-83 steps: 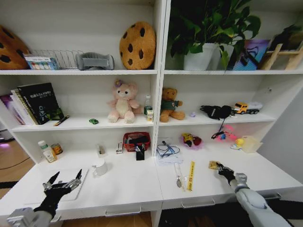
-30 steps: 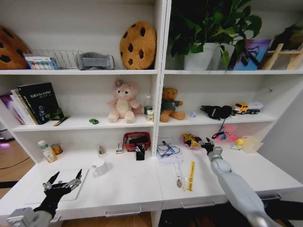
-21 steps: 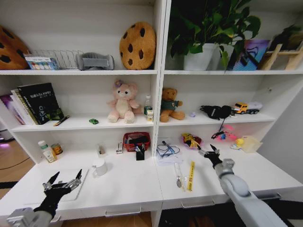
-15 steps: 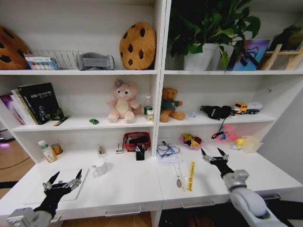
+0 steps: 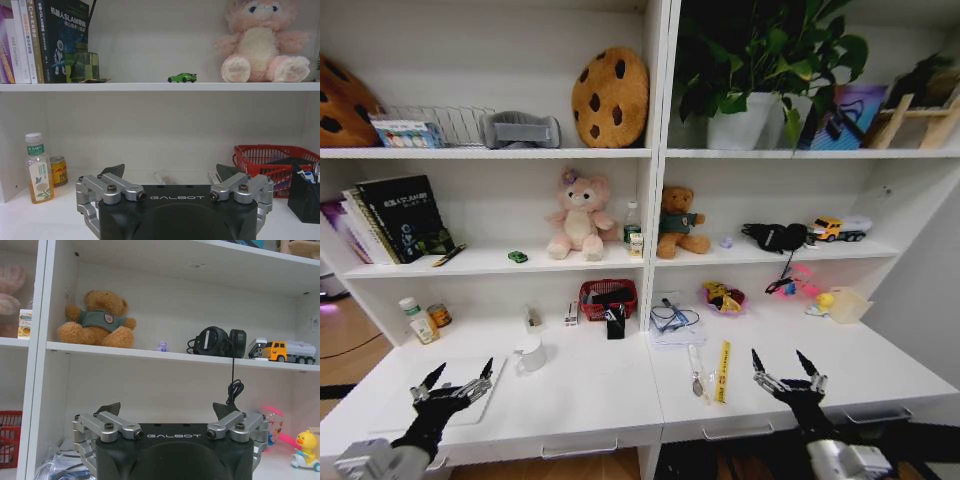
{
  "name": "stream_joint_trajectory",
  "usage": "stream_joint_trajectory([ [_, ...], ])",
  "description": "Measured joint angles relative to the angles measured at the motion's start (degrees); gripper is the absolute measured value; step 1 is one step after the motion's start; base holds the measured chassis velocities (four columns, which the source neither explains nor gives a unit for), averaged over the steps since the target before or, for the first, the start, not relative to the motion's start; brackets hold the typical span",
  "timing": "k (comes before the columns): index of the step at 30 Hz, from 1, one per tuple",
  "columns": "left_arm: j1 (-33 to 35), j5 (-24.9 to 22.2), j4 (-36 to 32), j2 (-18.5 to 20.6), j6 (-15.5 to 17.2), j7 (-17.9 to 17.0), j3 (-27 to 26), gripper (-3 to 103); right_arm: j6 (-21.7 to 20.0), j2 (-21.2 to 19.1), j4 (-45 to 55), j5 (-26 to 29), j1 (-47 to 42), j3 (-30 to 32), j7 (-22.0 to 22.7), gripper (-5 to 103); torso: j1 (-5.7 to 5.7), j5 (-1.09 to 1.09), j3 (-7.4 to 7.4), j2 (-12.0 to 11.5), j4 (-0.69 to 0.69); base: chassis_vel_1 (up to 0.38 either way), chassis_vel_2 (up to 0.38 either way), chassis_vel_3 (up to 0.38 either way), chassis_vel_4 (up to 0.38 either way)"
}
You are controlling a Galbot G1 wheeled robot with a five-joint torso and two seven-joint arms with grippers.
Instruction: Organize the objects on the table.
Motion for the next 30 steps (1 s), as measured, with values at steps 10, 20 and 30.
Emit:
stream_joint_trajectory([
  [10,0.0,0.0,0.0,0.0,0.0,0.0,0.0,100,-1.12,0.87,0.11,-1.54,2.2,-3.54,2.98,100,0.0,0.01,0.01,0.0,0.01,0.024,0.024,-0.026,-0.015],
  [20,0.0,0.0,0.0,0.0,0.0,0.01,-0.01,100,-1.21,0.68,-0.82,-1.01,3.19,-4.69,2.54,100,0.0,0.01,0.0,0.0,-0.01,0.156,0.169,-0.163,-0.159],
  [30,0.0,0.0,0.0,0.0,0.0,0.01,0.0,100,-1.34,-0.82,-2.03,-0.84,4.77,-6.1,3.53,100,-0.02,0.01,-0.01,0.01,-0.01,0.263,0.273,-0.287,-0.272],
])
